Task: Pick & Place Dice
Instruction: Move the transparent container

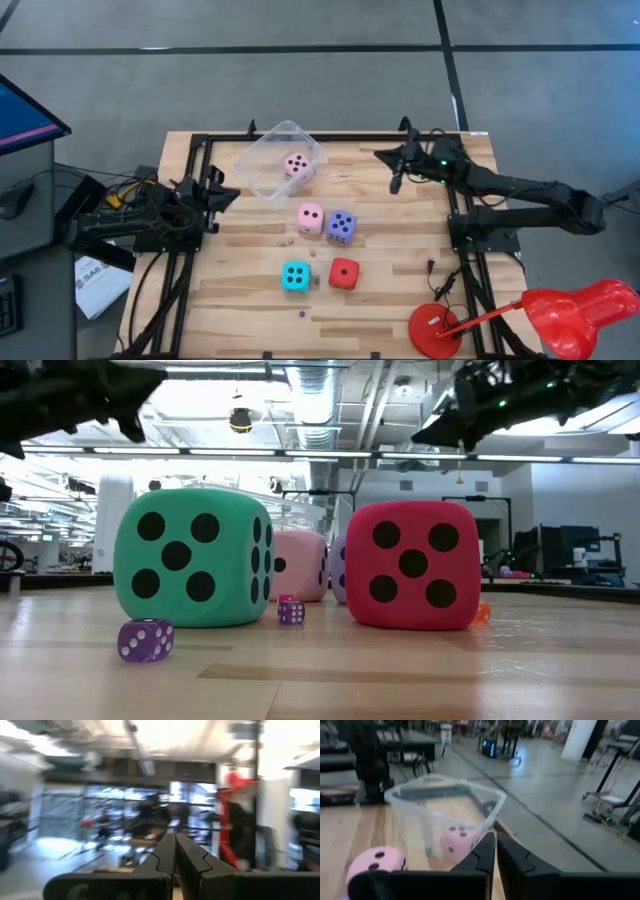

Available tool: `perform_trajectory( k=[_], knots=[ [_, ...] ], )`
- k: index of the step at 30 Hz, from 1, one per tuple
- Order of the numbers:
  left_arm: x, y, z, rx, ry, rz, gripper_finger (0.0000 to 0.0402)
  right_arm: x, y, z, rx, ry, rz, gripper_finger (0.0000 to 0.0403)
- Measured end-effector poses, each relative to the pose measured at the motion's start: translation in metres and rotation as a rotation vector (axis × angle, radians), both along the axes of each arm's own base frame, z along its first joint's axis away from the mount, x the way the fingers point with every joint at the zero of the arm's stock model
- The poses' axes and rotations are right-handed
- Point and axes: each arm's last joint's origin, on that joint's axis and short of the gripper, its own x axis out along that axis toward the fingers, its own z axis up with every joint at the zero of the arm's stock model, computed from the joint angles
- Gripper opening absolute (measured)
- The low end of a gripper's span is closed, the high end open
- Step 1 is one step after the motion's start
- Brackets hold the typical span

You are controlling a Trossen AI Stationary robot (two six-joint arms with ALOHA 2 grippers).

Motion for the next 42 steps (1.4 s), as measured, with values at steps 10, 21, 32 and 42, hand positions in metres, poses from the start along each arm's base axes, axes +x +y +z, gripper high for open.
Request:
perform_trajectory(
  k=[10,21,32,42],
  knots=[
    [0.026,0.014,-0.012,-0.174,0.218,0.291,0.0003,-0.011,0.005,0.004,-0.016,-0.034,0.002,0.0014],
    [0.071,0.035,0.022,-0.178,0.511,0.474,0.0,0.0,-0.007,-0.007,-0.001,0.006,-0.029,0.0014],
    [0.089,0.069,0.043,-0.237,0.881,0.701,0.0,0.003,-0.01,-0.011,0.002,0.013,-0.038,0.0014],
    [0.081,0.098,0.041,-0.437,1.183,0.666,0.0,0.002,-0.01,-0.01,0.002,0.012,-0.038,0.0014]
  ],
)
